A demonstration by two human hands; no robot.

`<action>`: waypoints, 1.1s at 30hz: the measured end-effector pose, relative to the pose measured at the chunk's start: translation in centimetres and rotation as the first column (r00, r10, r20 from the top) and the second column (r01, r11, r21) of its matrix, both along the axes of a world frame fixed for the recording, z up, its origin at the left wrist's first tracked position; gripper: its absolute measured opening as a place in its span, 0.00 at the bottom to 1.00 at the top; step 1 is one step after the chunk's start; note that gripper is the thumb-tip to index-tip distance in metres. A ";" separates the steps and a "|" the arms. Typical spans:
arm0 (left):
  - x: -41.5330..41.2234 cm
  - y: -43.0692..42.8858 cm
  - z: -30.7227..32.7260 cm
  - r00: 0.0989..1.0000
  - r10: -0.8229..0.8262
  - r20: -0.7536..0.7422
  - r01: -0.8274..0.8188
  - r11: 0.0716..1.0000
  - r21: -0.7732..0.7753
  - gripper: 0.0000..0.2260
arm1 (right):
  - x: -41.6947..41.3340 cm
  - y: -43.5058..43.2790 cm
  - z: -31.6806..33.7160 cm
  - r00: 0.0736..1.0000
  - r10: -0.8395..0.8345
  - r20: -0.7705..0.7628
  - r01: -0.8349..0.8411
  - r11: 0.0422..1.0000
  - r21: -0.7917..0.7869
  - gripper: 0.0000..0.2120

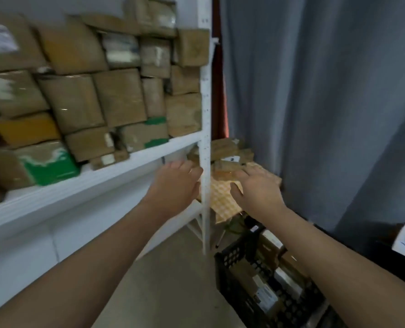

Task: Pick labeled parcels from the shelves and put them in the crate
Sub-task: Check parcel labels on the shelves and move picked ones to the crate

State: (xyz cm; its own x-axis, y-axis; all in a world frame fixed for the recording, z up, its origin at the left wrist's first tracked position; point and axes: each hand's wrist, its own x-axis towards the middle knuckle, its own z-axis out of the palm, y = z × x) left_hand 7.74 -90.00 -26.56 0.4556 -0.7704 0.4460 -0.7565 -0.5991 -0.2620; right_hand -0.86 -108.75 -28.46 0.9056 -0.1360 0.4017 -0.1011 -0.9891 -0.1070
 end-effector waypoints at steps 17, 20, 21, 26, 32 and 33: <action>-6.3 41.4 3.7 0.833 0.544 0.101 -0.542 0.839 -0.052 0.15 | 4.5 40.3 5.1 0.855 0.511 0.090 -0.518 0.851 0.089 0.20; -8.2 48.1 4.0 0.802 0.589 0.098 -0.585 0.808 -0.066 0.15 | 3.8 46.6 5.7 0.818 0.563 0.115 -0.574 0.811 0.109 0.20; -8.7 50.0 4.1 0.790 0.606 0.094 -0.601 0.796 -0.073 0.15 | 3.7 48.6 6.0 0.804 0.581 0.127 -0.593 0.797 0.110 0.20; -10.0 57.9 6.7 0.756 0.648 0.096 -0.632 0.760 -0.154 0.19 | 3.5 56.5 8.8 0.754 0.619 0.222 -0.652 0.746 0.137 0.22; -7.1 61.6 13.5 0.732 0.641 0.230 -0.584 0.765 -0.272 0.26 | 5.6 61.8 14.2 0.727 0.603 0.327 -0.671 0.724 0.156 0.28; -6.0 61.9 14.6 0.733 0.638 0.237 -0.575 0.766 -0.285 0.27 | 6.3 62.3 15.3 0.729 0.595 0.340 -0.666 0.731 0.148 0.28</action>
State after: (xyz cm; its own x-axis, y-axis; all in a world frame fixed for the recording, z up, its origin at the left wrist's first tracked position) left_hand 1.71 -28.13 -11.94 0.6151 -0.2673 0.7418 -0.1143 -0.9611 -0.2515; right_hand 5.45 -46.47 -13.20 0.6860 0.3047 0.6607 0.6020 -0.7477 -0.2802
